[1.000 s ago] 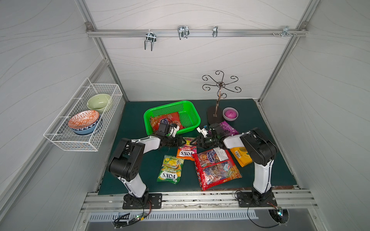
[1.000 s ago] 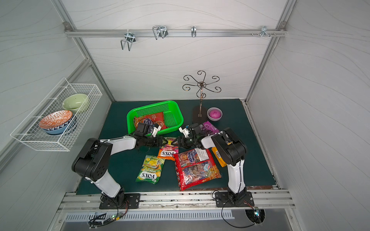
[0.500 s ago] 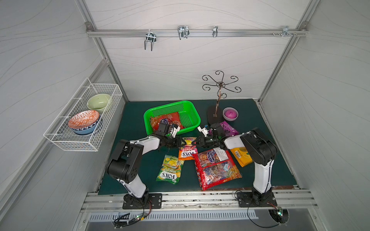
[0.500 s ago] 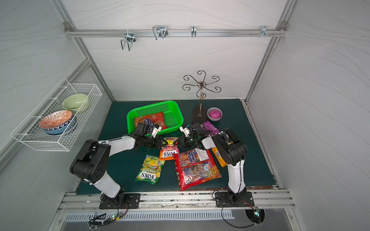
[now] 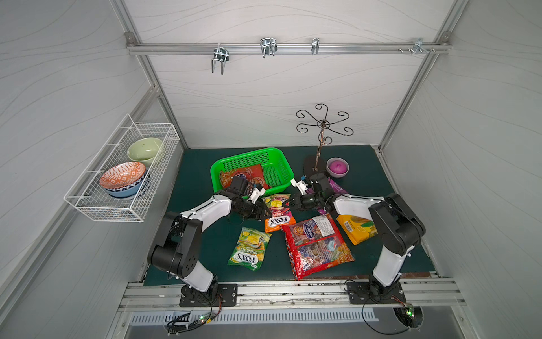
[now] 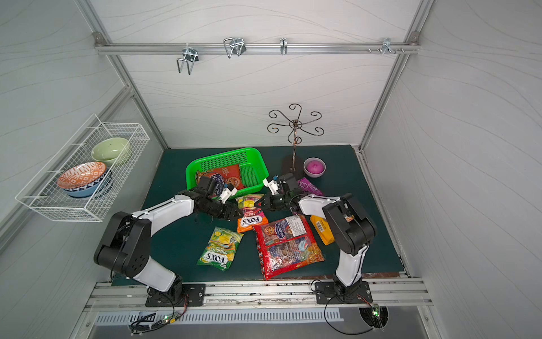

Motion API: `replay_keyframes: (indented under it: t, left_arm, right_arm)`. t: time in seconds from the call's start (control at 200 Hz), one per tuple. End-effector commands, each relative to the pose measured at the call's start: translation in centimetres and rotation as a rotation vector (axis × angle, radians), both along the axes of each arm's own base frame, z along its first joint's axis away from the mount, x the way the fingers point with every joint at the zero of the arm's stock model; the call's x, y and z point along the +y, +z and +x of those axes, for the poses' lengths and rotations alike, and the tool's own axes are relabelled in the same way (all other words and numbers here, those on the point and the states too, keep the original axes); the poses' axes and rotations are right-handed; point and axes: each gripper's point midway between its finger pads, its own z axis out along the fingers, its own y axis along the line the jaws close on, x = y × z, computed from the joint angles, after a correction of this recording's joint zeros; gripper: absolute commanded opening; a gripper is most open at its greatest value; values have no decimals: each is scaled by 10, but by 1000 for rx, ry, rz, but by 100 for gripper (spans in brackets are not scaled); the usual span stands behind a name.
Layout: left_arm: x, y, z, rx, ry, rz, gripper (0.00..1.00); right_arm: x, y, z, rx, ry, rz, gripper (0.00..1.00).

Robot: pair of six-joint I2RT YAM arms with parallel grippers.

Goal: Put the candies in the basket
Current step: Pick up the candy at the center of the board, then place the candy in the basket.

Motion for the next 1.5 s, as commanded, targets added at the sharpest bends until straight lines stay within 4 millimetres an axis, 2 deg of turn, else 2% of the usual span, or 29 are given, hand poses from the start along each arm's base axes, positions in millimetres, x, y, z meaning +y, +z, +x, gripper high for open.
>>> replay_keyframes:
  t: [0.0,0.195,0.36,0.445,0.58,0.775,1.015,1.12,1.226,1.496]
  left_arm:
    - [0,47,-7,-82,-113,-18,65]
    - [21,89,-16,-141,-171,32,70]
    - [39,126,-32,-162,-222,67,73]
    - [53,133,-30,-191,-214,156,75]
    - [85,139,-15,-241,-111,264,76]
    - [124,135,11,-249,85,316,76]
    - [141,105,21,-249,117,390,76]
    - [143,97,22,-239,119,402,76]
    - [143,92,18,-235,112,407,76]
    - [142,82,13,-235,114,395,76]
  right_arm:
    - [-3,36,-4,-34,12,-14,0]
    - [1,82,-8,-65,35,11,0]
    - [8,121,-4,-105,24,41,0]
    - [14,138,4,-119,-1,51,0]
    - [26,155,22,-178,-67,21,0]
    - [32,148,68,-184,-307,-103,0]
    - [49,128,118,-224,-512,-191,0]
    - [57,123,138,-357,-503,-293,0]
    - [55,112,154,-443,-464,-407,0]
    - [48,90,180,-574,-316,-556,0]
